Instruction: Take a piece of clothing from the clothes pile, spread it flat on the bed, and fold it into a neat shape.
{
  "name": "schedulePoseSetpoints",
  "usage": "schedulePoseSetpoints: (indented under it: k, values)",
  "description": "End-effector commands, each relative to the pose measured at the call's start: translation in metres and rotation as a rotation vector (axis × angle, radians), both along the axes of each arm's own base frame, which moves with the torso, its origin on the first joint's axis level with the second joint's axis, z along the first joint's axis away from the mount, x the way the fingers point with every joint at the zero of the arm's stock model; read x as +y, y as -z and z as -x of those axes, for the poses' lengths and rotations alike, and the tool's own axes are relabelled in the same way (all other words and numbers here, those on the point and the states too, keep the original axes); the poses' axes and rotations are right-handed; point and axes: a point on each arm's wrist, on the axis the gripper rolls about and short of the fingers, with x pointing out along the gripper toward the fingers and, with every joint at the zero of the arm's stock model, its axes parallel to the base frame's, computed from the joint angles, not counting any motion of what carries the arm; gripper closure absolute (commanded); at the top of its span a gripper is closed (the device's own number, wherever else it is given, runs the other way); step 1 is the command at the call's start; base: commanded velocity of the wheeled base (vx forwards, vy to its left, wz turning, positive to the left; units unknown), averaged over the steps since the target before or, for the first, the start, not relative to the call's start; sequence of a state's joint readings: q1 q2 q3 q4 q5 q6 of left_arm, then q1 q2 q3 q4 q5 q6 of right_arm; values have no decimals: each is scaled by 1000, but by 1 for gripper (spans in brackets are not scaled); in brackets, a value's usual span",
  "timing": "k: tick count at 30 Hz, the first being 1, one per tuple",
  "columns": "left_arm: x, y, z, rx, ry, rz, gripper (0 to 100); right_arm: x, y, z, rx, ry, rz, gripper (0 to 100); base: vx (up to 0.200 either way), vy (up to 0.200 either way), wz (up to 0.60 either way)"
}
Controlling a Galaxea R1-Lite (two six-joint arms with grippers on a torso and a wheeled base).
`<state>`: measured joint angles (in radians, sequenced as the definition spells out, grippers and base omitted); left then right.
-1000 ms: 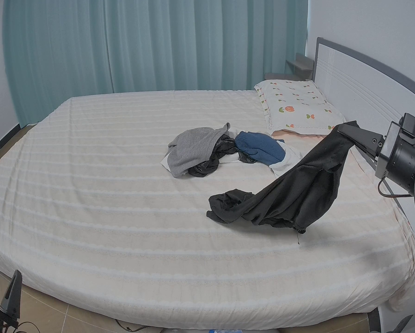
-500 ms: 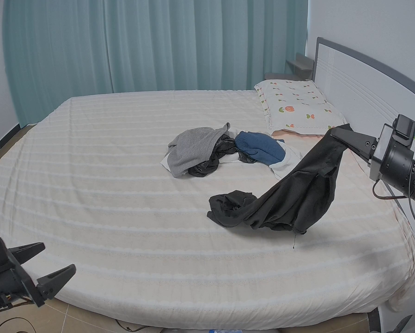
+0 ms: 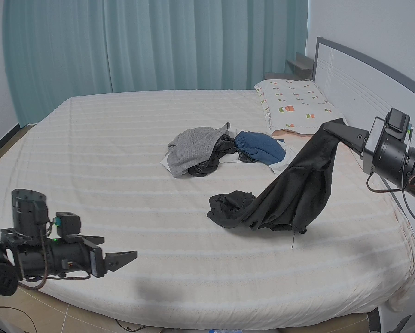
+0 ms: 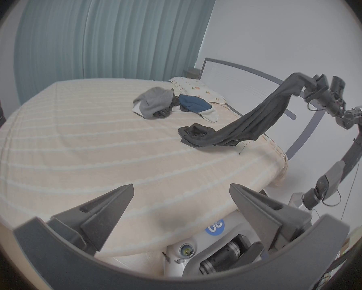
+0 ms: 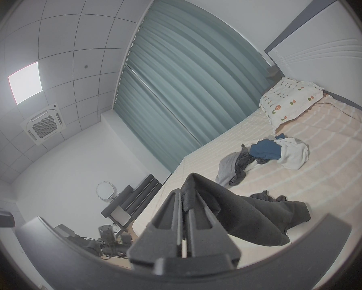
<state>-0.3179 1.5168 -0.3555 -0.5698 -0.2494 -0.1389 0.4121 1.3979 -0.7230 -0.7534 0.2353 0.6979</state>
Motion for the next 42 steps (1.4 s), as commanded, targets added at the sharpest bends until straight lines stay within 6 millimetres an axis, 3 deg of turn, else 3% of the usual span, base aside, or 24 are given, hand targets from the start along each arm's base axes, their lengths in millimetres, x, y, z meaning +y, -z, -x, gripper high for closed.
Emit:
schedulePoseSetpoints:
  k: [1, 5, 13, 19, 28, 36, 42]
  values:
    - [-49, 40, -42, 95, 31, 25, 0, 4, -31, -5, -95, -6, -42, 100, 0, 0, 0]
    - [-74, 51, -57, 71, 31, 44, 0, 6, -39, -5, -106, -12, -47, 100, 0, 0, 0]
    - [-105, 73, -84, 28, 34, 36, 0, 22, -39, 3, -103, -84, -48, 100, 0, 0, 0]
    - [-117, 75, -83, 26, 69, 37, 0, 31, -33, -4, -95, -96, -19, 100, 0, 0, 0]
    - [-133, 81, -89, -18, 95, 66, 0, 32, -60, -4, -178, -101, -58, 100, 0, 0, 0]
    - [-149, 98, -103, -43, 104, 81, 0, 46, -57, -1, -168, -140, -59, 100, 0, 0, 0]
    - [-160, 97, -107, -51, 94, 110, 0, 53, -62, -2, -179, -158, -68, 100, 0, 0, 0]
